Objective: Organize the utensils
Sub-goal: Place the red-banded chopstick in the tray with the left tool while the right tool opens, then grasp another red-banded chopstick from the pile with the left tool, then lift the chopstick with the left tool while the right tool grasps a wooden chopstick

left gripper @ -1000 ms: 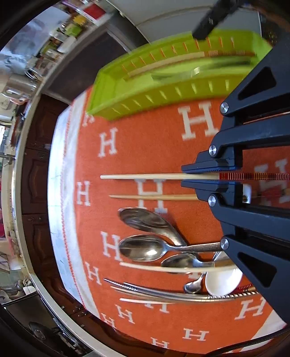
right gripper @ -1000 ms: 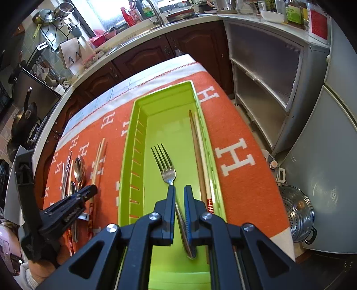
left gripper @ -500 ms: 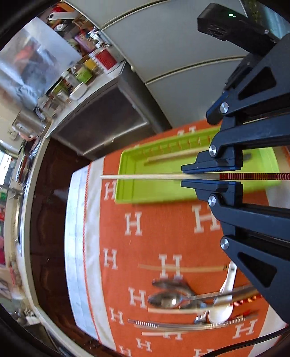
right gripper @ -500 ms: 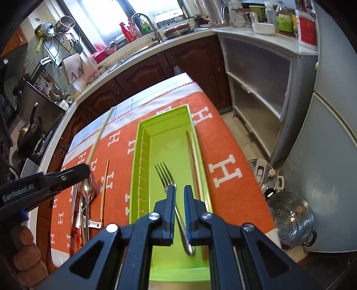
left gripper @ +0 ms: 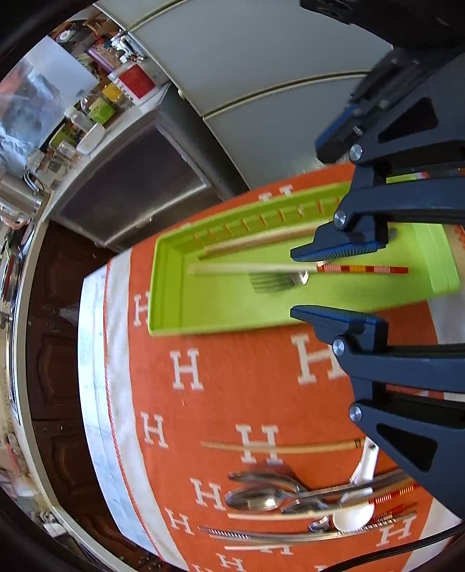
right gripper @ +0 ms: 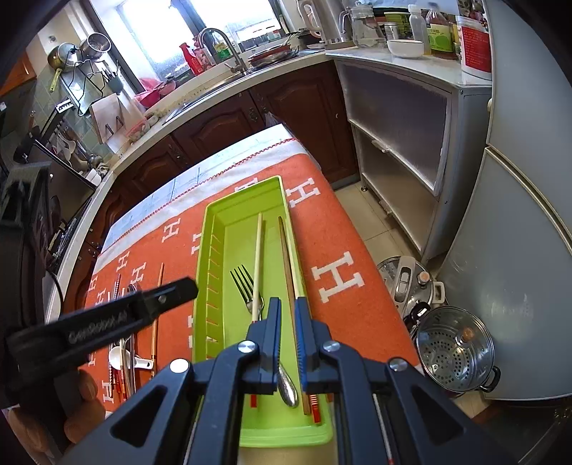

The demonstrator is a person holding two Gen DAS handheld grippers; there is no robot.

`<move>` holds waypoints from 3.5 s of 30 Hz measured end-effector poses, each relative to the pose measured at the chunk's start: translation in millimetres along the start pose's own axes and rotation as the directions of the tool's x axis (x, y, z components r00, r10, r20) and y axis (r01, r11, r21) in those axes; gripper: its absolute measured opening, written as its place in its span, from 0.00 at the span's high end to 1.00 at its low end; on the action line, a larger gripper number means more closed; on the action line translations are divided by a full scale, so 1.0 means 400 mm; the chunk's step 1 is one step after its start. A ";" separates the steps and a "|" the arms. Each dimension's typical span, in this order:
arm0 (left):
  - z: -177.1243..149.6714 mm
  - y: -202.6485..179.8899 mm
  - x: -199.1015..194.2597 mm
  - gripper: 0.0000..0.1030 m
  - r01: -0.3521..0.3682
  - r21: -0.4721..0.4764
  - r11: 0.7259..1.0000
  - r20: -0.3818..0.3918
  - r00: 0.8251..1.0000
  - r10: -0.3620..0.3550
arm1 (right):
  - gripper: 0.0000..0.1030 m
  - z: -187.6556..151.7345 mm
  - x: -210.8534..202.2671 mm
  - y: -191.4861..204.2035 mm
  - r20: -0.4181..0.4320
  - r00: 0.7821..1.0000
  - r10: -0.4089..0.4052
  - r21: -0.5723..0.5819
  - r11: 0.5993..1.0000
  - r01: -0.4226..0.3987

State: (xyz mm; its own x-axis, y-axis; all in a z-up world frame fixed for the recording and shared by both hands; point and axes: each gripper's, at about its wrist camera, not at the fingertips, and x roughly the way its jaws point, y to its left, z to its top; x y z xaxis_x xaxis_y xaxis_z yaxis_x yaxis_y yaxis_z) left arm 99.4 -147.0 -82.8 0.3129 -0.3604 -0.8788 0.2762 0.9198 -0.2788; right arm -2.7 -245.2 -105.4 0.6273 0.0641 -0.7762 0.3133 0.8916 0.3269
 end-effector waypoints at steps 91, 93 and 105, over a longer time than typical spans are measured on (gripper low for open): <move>-0.201 0.808 -0.089 0.88 -0.206 -0.313 0.927 0.079 0.967 0.242 | 0.93 -0.176 0.268 0.593 -0.305 0.946 0.109 -0.392 0.891 -0.229; -0.199 0.783 -0.082 0.88 -0.265 -0.267 0.927 0.090 0.950 0.297 | 0.93 -0.176 0.268 0.593 -0.306 0.946 0.109 -0.392 0.891 -0.230; -0.222 0.800 -0.105 0.97 -0.268 -0.289 0.919 0.131 0.940 0.315 | 0.93 -0.191 0.255 0.632 -0.323 0.937 0.134 -0.405 0.875 -0.265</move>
State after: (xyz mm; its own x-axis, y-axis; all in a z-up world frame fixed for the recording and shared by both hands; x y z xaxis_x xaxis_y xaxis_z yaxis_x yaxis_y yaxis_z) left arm 94.1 176.3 -169.8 0.5005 -0.0695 -0.8629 -0.0926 0.9868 -0.1332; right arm 86.1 20.7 -143.2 0.3990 0.3244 -0.8576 -0.1804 0.9448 0.2734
